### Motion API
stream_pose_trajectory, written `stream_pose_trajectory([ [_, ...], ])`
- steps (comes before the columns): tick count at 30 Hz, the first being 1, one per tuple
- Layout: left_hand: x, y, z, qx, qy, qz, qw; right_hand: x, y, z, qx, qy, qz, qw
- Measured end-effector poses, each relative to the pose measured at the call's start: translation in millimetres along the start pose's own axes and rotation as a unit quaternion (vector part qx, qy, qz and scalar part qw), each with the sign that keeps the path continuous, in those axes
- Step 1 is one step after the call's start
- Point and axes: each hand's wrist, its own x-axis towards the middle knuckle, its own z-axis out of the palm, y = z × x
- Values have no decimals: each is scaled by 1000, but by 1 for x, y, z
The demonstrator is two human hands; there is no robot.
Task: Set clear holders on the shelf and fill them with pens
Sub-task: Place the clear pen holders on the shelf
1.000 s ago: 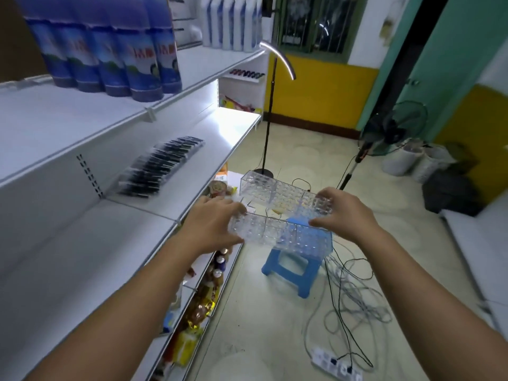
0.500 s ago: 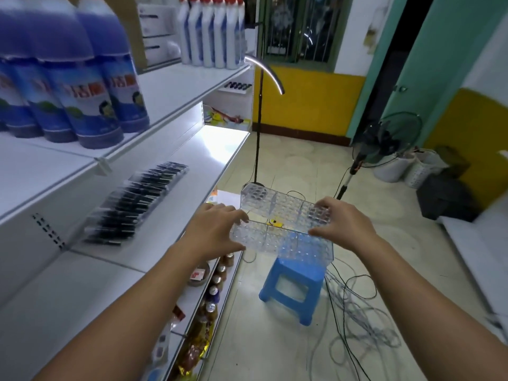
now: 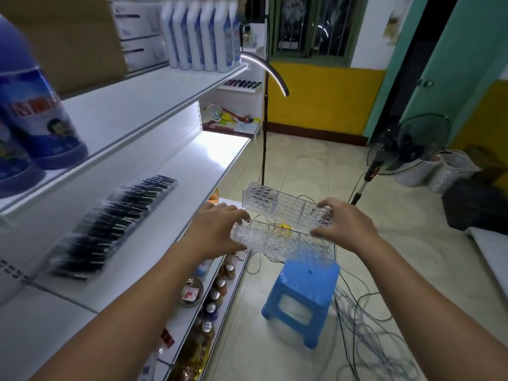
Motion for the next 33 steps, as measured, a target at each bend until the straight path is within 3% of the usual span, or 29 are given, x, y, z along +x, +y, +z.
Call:
stream_pose_trajectory([
  [17,126,-112,37,-25,-3,19,1000,158,-36,15,-26,12,28,999],
  [33,246,-129,68,-13,-5,-12,1000,287,3,17,0,4,6,1000],
])
